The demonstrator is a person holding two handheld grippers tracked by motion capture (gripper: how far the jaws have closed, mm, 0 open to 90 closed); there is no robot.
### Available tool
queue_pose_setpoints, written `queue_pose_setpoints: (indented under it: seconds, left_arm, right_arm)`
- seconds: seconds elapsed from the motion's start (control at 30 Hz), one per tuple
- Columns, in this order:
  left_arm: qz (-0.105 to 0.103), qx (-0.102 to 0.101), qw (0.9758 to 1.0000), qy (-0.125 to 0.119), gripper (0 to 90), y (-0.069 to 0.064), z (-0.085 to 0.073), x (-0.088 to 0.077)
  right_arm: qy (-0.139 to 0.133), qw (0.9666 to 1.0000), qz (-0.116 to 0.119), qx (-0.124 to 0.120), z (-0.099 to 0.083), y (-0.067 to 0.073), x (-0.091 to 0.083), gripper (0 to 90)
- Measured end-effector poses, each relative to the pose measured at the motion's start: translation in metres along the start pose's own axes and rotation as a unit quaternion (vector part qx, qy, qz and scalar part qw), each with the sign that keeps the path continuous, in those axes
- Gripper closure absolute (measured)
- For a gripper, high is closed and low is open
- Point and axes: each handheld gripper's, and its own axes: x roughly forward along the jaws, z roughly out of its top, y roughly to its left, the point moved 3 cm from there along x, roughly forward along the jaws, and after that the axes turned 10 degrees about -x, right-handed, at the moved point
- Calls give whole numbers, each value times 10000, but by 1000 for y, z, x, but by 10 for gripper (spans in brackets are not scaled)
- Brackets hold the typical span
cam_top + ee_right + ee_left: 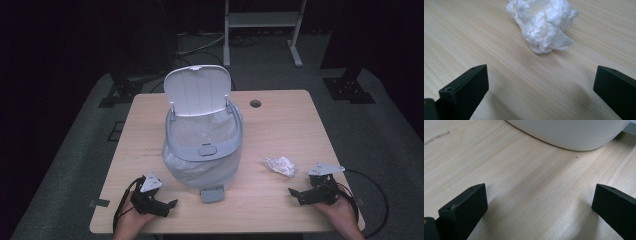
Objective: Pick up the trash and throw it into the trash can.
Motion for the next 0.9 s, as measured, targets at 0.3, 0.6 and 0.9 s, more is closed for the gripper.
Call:
queue_pose_setpoints:
  seconds: [0.3, 0.6, 0.9]
  left_arm:
    - [-41, 30, 10000, 5, 0, -1, 0, 0]
    - [-43, 28, 10000, 2, 0, -1, 0, 0]
    - [-44, 27, 10000, 3, 0, 0, 0, 0]
  right_arm:
    - [-210, 9998, 24, -70, 11, 1, -8, 0]
    - [-365, 9993, 82, -51, 22, -4, -12, 0]
    - [-416, 9991, 111, -19, 34, -7, -8, 0]
